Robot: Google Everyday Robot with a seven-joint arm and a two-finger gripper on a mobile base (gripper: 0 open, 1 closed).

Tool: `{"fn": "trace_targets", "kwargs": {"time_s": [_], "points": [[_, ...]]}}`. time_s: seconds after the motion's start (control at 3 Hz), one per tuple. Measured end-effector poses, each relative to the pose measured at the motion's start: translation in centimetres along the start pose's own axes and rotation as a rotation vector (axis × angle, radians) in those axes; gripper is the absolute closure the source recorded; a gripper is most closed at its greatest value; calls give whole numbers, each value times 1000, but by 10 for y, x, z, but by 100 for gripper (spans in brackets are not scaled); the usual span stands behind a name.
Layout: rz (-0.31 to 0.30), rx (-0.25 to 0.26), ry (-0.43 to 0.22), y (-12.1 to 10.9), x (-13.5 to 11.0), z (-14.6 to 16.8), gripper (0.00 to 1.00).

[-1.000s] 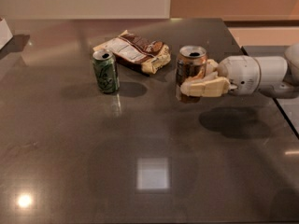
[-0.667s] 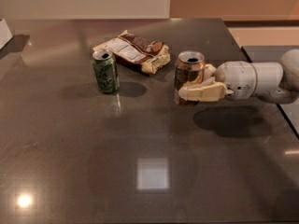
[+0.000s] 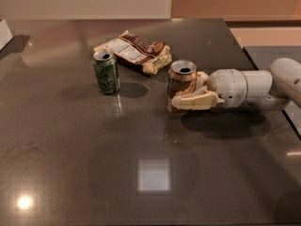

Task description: Place orange can upright

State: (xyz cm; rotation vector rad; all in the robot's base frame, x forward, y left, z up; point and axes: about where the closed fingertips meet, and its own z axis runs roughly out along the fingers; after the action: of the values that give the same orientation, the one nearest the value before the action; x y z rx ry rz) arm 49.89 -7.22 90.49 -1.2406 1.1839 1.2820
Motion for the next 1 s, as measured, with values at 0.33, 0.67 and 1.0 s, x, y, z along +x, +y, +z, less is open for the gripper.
{"fn": "trace_targets", "kwargs": {"time_s": [0.33,0.67,1.0], "points": [[0,-8,7,0,10,7,82],[8,-11,20,-1,21,11,57],[8,-12,30,-2,27,12,35]]}}
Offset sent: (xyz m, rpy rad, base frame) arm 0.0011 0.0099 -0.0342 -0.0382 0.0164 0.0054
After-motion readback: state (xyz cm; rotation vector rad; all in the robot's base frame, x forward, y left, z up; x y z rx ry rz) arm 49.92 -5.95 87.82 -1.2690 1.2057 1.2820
